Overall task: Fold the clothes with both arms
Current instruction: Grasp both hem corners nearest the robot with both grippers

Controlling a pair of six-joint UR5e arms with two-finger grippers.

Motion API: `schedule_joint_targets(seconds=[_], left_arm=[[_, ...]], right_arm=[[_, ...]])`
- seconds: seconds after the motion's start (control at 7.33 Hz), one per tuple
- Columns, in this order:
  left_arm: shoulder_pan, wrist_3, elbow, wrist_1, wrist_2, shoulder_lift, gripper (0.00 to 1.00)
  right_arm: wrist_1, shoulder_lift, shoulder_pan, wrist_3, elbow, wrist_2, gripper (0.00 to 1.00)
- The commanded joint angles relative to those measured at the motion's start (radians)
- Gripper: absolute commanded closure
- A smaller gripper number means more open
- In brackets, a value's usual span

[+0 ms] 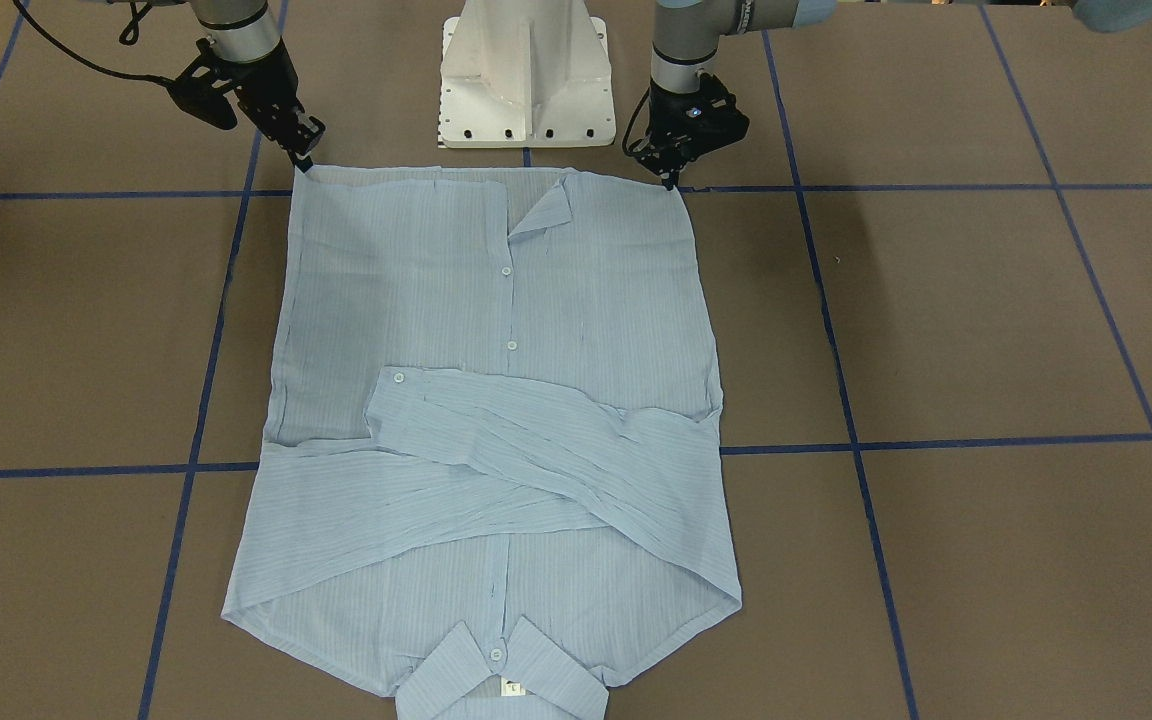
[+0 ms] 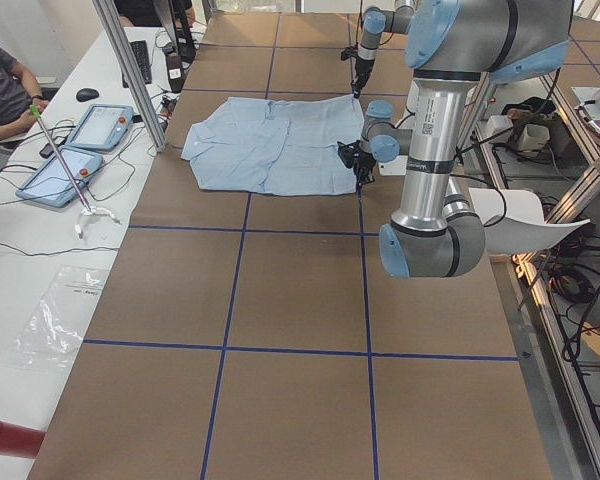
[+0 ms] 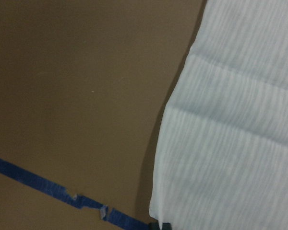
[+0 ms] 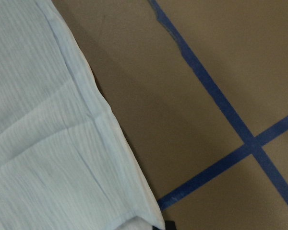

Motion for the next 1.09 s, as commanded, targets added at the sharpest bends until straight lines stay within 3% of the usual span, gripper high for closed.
schedule_joint_targets(seconds=[0.0,0.27,0.55,0.82,0.95], left_arm=[[-0.006,-0.002,-0.087,0.018,0.000,0.012,1.00],[-0.006,-0.005,-0.198,0.071,-0.004,0.025,1.00],[-0.008,-0.092,-0.334,0.134,-0.048,0.028,1.00],[-0.036,-0.142,-0.368,0.138,-0.066,-0.019,1.00],[-0.119,-0.112,-0.365,0.138,-0.064,-0.032,1.00]], right_arm=[[-0.001,-0.008,-0.003,0.001,0.024,0.002,1.00],[0.000,-0.036,-0.010,0.004,0.080,0.066,1.00],[0.000,-0.114,-0.010,0.005,0.198,0.127,1.00],[-0.001,-0.122,0.060,0.005,0.215,0.129,1.00],[0.000,-0.113,0.124,0.005,0.218,0.130,1.00]])
